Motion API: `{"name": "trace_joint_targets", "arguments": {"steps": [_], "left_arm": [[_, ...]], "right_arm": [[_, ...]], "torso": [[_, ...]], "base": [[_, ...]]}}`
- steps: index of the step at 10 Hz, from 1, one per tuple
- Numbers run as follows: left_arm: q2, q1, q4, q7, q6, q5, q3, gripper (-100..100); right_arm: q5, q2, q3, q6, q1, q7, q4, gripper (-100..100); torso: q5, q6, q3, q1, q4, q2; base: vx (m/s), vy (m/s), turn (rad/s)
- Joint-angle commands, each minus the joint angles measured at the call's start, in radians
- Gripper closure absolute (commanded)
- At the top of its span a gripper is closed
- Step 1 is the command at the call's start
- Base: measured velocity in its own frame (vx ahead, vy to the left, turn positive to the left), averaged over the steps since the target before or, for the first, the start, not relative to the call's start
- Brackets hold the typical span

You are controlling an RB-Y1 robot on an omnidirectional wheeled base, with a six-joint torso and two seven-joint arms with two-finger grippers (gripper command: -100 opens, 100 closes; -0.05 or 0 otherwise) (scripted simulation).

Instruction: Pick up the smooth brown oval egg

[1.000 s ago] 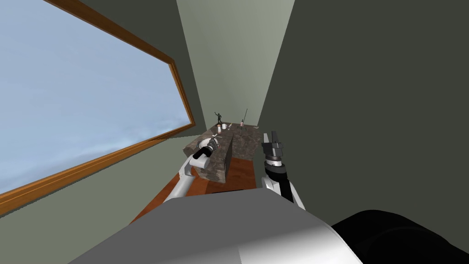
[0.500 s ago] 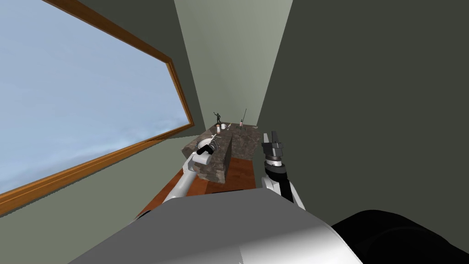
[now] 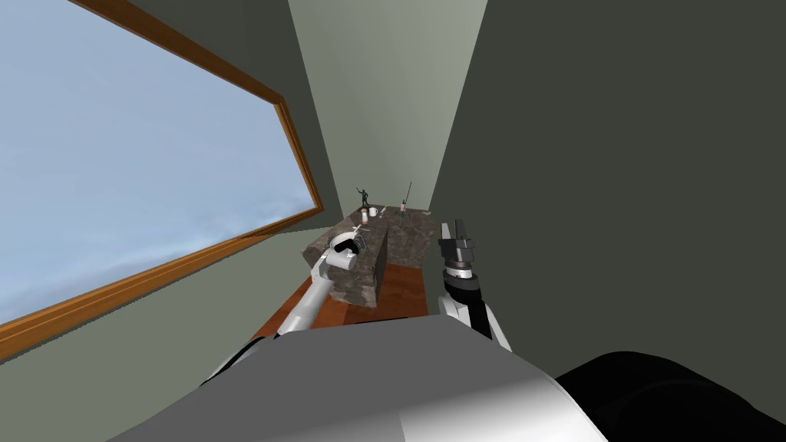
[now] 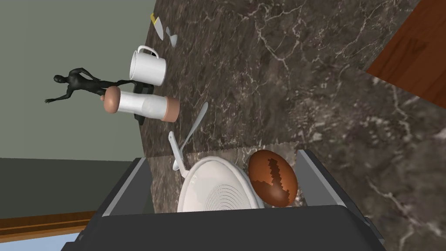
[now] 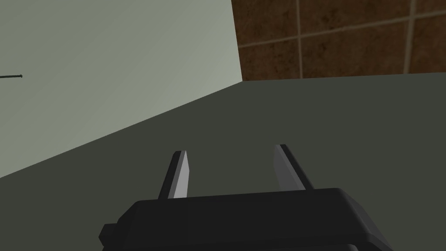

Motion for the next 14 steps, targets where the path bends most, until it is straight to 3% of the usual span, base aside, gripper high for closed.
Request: {"name": "trace_joint_targets", "arguments": {"steps": [1, 3, 4, 5, 6, 7, 8, 9, 14], "left_arm": [[-0.002, -0.040, 0.040, 0.030, 0.050, -0.006, 0.004, -100], [-0.002, -0.040, 0.040, 0.030, 0.089, -0.006, 0.004, -100], [-0.004, -0.076, 0.073, 0.055, 0.126, -0.011, 0.009, -100], [-0.004, -0.076, 0.073, 0.055, 0.153, -0.011, 0.009, -100], [-0.006, -0.111, 0.105, 0.080, 0.187, -0.018, 0.016, -100], [-0.006, -0.111, 0.105, 0.080, 0.216, -0.018, 0.016, -100], [-0.008, -0.144, 0.137, 0.104, 0.245, -0.026, 0.023, -100], [-0.008, -0.144, 0.137, 0.104, 0.274, -0.026, 0.023, -100], [-0.014, -0.235, 0.226, 0.169, 0.419, -0.053, 0.050, -100]], "right_arm": [[0.000, 0.000, 0.000, 0.000, 0.000, 0.000, 0.000, 0], [0.000, 0.000, 0.000, 0.000, 0.000, 0.000, 0.000, 0], [0.000, 0.000, 0.000, 0.000, 0.000, 0.000, 0.000, 0], [0.000, 0.000, 0.000, 0.000, 0.000, 0.000, 0.000, 0], [0.000, 0.000, 0.000, 0.000, 0.000, 0.000, 0.000, 0], [0.000, 0.000, 0.000, 0.000, 0.000, 0.000, 0.000, 0], [0.000, 0.000, 0.000, 0.000, 0.000, 0.000, 0.000, 0], [0.000, 0.000, 0.000, 0.000, 0.000, 0.000, 0.000, 0], [0.000, 0.000, 0.000, 0.000, 0.000, 0.000, 0.000, 0]], "torso": [[0.000, 0.000, 0.000, 0.000, 0.000, 0.000], [0.000, 0.000, 0.000, 0.000, 0.000, 0.000], [0.000, 0.000, 0.000, 0.000, 0.000, 0.000], [0.000, 0.000, 0.000, 0.000, 0.000, 0.000], [0.000, 0.000, 0.000, 0.000, 0.000, 0.000], [0.000, 0.000, 0.000, 0.000, 0.000, 0.000], [0.000, 0.000, 0.000, 0.000, 0.000, 0.000], [0.000, 0.000, 0.000, 0.000, 0.000, 0.000], [0.000, 0.000, 0.000, 0.000, 0.000, 0.000]], "base": [[0.009, -0.008, -0.046], [0.004, -0.003, -0.011], [0.007, -0.006, -0.040], [0.009, -0.005, -0.029], [0.010, -0.007, -0.035], [0.010, -0.006, -0.021], [0.013, -0.007, -0.046], [0.012, -0.005, -0.022], [0.015, -0.007, -0.030]]}}
